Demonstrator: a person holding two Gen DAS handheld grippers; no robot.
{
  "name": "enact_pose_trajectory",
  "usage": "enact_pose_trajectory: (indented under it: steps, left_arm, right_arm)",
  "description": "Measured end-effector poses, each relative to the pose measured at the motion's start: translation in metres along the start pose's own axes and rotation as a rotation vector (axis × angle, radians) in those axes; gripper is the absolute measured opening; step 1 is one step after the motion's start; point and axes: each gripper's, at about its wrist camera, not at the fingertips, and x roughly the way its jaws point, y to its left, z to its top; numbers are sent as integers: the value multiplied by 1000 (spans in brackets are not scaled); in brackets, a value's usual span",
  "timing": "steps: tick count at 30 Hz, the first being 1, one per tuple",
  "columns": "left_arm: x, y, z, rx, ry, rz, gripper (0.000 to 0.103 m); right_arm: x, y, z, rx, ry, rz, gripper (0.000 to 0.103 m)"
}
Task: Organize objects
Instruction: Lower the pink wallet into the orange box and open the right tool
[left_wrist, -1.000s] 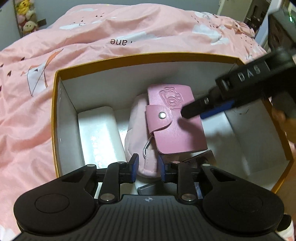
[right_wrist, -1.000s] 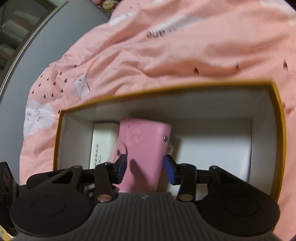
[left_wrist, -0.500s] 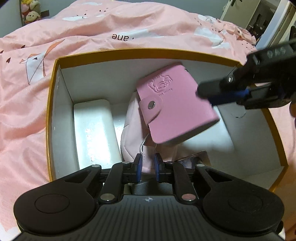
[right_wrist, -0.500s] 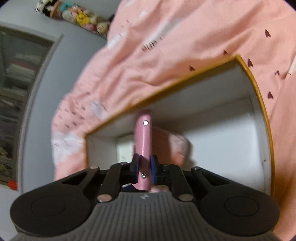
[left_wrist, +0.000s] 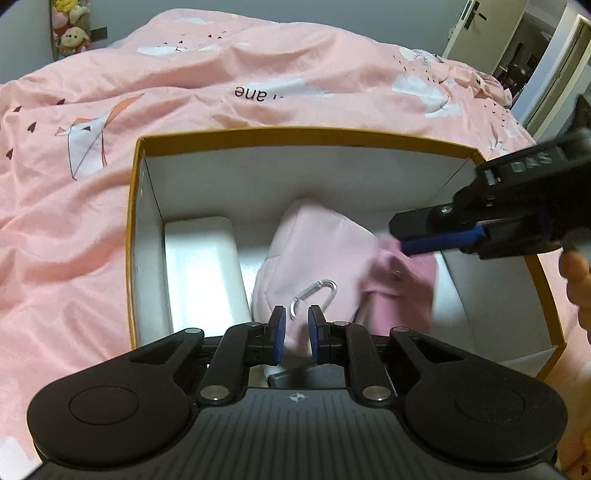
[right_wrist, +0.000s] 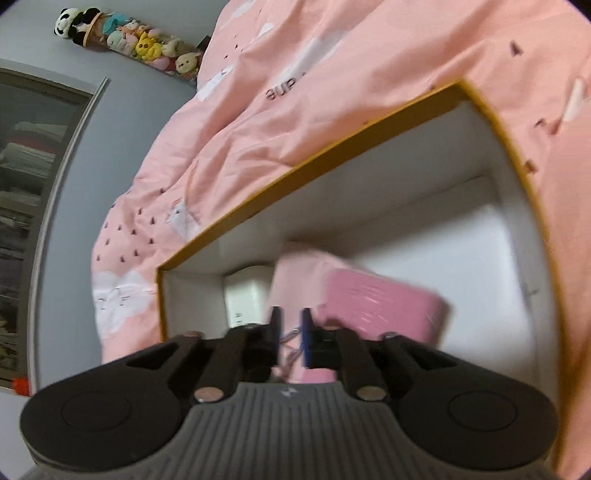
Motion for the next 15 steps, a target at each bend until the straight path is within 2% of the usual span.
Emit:
enact_pose_trajectory:
  steps: [1,2,4,5,7,10,11,13,15]
  left_arm:
    - [0,-1,2,7,-4,6,19]
    - [0,-2,5,22,-11,18,20]
    - [0,-3,11,45,-21,41,27]
    - [1,-3,14,48,-19,42,27]
    - [5,-3,19,53,-13,40,30]
    - [13,-7,22,92,-5,63,39]
    - [17,-9,23,105,-3,78,39]
    - [24,-10,23,110,15,83,39]
    - [29,-9,22,103,15,82,39]
  right_arm:
    - [-3,0,-2,-17,-16,-16,48]
    - [-5,0,-4,-37,-34,-48,53]
    - [-9,1,-8,-78,-39,-123,55]
    - [-10,1,-10,-95,-40,-154,61]
    - [-9,2,-14,-130,-20,-215,62]
    - [-5,7,-22,-180,63,-285,64]
    - [-2,12,-26,-228,97,-319,70]
    - [8,25,-37,-391,202,-374,75]
    - [16,28,-45,-470,292,-422,75]
